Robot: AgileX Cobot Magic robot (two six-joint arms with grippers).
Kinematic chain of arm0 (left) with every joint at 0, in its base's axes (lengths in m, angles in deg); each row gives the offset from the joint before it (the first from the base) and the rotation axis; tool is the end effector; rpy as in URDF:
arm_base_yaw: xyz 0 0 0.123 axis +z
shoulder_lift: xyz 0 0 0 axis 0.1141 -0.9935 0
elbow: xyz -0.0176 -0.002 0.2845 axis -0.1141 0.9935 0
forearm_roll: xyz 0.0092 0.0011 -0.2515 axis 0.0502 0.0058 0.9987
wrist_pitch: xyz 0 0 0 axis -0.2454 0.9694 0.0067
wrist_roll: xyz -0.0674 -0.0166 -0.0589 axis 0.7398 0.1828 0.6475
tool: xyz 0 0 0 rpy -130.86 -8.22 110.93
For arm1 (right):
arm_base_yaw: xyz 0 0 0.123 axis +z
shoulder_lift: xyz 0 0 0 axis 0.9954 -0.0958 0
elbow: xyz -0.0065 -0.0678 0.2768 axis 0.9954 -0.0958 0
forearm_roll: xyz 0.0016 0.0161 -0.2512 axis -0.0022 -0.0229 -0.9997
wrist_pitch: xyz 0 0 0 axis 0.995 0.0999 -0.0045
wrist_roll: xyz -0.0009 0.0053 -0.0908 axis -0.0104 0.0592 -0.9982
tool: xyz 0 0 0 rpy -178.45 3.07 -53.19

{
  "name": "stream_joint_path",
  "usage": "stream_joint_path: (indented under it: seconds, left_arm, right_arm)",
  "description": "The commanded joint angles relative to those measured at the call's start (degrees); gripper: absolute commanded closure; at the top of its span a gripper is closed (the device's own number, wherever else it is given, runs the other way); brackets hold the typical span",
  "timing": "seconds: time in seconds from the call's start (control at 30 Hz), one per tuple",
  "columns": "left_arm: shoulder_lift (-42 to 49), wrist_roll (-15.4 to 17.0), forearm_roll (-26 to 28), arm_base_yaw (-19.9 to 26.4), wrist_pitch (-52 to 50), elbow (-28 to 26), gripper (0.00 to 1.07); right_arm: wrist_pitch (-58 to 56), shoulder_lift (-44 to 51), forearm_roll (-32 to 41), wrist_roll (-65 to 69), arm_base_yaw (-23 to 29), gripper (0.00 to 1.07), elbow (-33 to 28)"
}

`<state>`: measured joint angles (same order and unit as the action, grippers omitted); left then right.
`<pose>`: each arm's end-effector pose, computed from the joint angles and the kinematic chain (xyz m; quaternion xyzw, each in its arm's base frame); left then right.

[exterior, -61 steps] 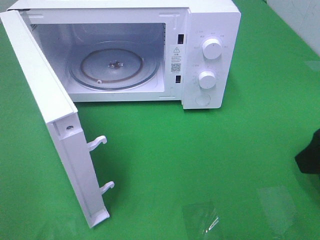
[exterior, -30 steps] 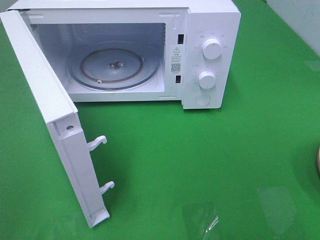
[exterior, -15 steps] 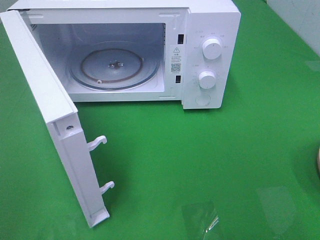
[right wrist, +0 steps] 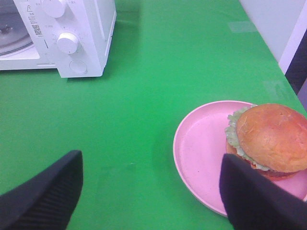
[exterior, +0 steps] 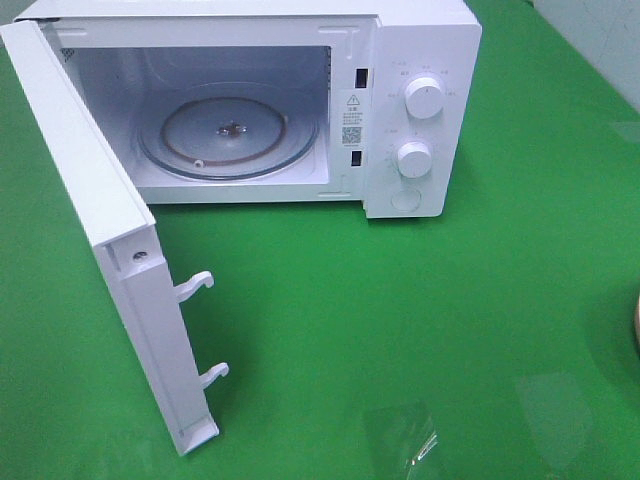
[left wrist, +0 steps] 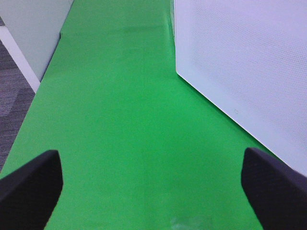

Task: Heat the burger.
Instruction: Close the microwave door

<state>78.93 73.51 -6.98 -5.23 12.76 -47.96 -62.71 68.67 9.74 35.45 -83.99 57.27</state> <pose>-0.0049 -0.0009 0.2793 0.0361 0.8451 0.0289 0.5326 -0.0053 -0.0022 0.2847 0.0287 0.8351 0.0106 0.5493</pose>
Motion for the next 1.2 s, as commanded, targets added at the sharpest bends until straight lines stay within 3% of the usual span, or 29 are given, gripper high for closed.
stream_joint_path:
  seconds: [0.03, 0.8, 0.87, 0.9, 1.0, 1.03, 1.07, 1.13, 1.17, 1.2]
  left_arm:
    - [1.03, 0.06, 0.11, 0.06, -0.06, 0.17, 0.14]
    - [-0.17, 0.29, 0.97, 0.00, -1.49, -1.03, 0.18]
    - [-1.38, 0.29, 0.63, 0.00, -3.55, -1.95, 0.23]
    - [-2.98, 0.29, 0.52, 0.00, -6.19, -2.12, 0.31]
    - [-3.72, 0.29, 0.52, 0.00, -7.22, -2.12, 0.35]
    - [-5.90, 0.29, 0.57, 0.00, -10.03, -2.12, 0.48]
    - [-5.90, 0.29, 0.57, 0.00, -10.03, -2.12, 0.48]
    - [-10.54, 0.17, 0.34, 0.00, -16.73, -2.01, 0.73]
    - [-10.54, 0.17, 0.34, 0.00, -16.73, -2.01, 0.73]
    - [-13.35, 0.11, 0.17, 0.00, -21.03, -2.01, 0.87]
  right_arm:
    - [0.57, 1.32, 0.17, -0.17, -0.46, 0.31, -0.17]
    - [0.57, 1.32, 0.17, -0.17, -0.46, 0.31, -0.17]
    - [0.57, 1.32, 0.17, -0.17, -0.46, 0.31, -0.17]
    - [0.57, 1.32, 0.17, -0.17, -0.46, 0.31, -0.17]
    - [0.57, 1.32, 0.17, -0.17, -0.46, 0.31, -0.17]
    - [0.57, 1.32, 0.17, -0.17, -0.46, 0.31, -0.17]
    - [0.57, 1.32, 0.17, -0.17, -0.46, 0.31, -0.17]
    - [0.57, 1.32, 0.17, -0.17, -0.46, 0.31, -0.17]
    - [0.57, 1.32, 0.17, -0.17, -0.46, 0.31, -0.17]
    - [0.57, 1.32, 0.17, -0.17, -0.46, 0.31, -0.17]
